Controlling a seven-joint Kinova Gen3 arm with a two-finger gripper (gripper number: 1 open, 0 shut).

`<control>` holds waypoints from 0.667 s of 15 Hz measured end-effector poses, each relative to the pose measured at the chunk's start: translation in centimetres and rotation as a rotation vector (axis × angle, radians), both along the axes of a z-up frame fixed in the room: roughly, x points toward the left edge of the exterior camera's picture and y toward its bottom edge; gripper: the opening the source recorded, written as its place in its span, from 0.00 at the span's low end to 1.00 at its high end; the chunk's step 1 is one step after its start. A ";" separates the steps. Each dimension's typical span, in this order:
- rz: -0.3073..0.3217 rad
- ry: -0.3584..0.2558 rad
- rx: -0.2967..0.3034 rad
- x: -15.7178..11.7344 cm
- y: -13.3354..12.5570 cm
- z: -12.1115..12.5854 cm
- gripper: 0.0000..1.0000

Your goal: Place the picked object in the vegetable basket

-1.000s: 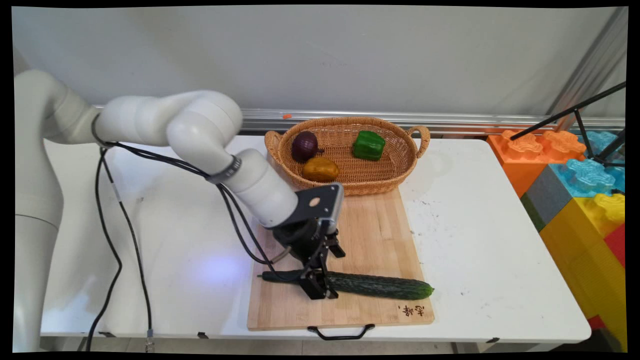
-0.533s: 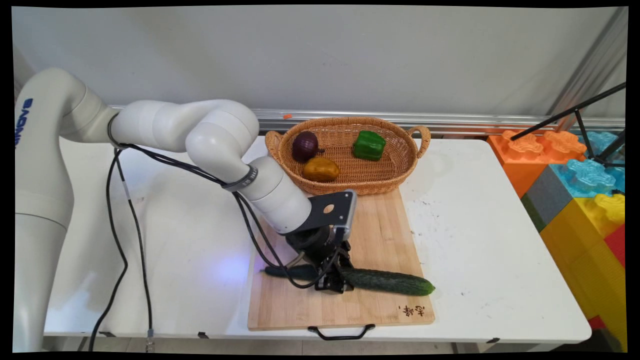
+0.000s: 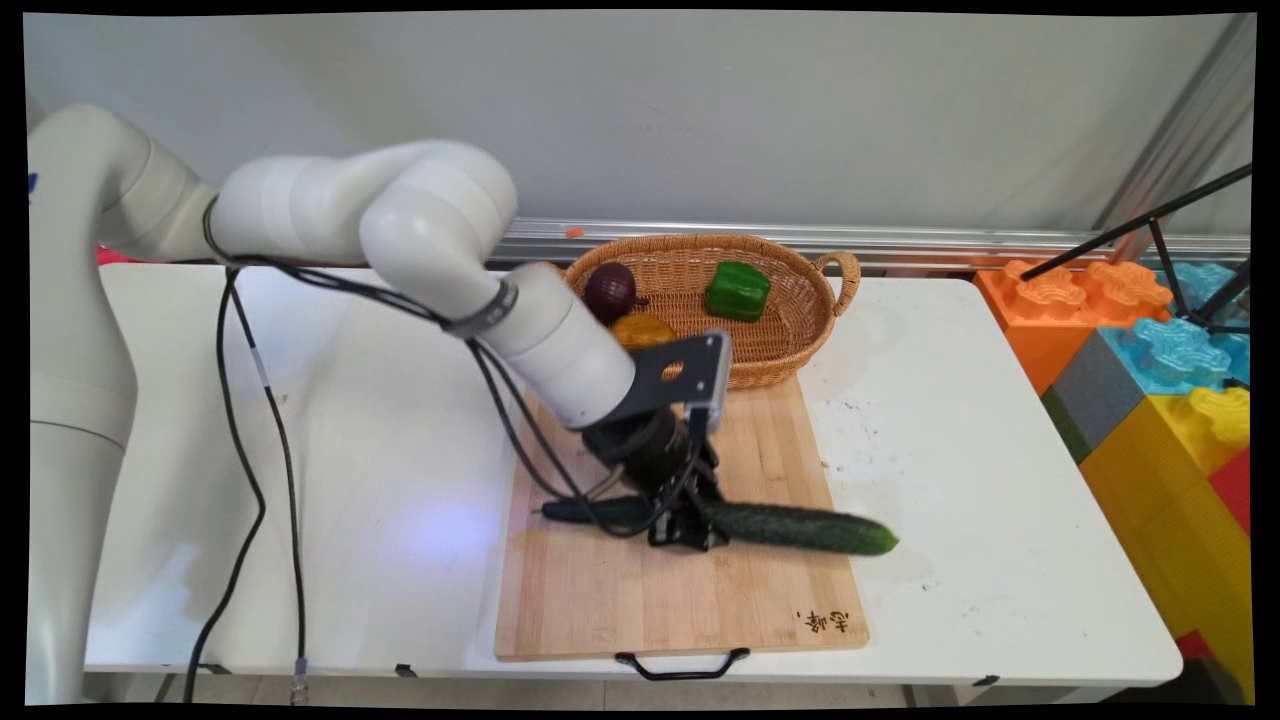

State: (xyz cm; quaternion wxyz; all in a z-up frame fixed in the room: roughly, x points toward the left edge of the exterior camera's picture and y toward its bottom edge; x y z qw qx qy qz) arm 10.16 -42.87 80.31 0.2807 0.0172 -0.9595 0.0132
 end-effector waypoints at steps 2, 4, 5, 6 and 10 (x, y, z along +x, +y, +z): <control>-0.005 0.010 -0.028 -0.3 -0.9 1.6 0.00; -0.010 0.021 -0.071 -0.6 -2.7 3.2 0.00; -0.015 0.026 -0.099 -0.6 -4.0 3.9 0.00; -0.019 0.030 -0.122 -0.6 -5.0 4.4 0.00; -0.027 0.050 -0.242 -0.4 -11.0 5.8 0.00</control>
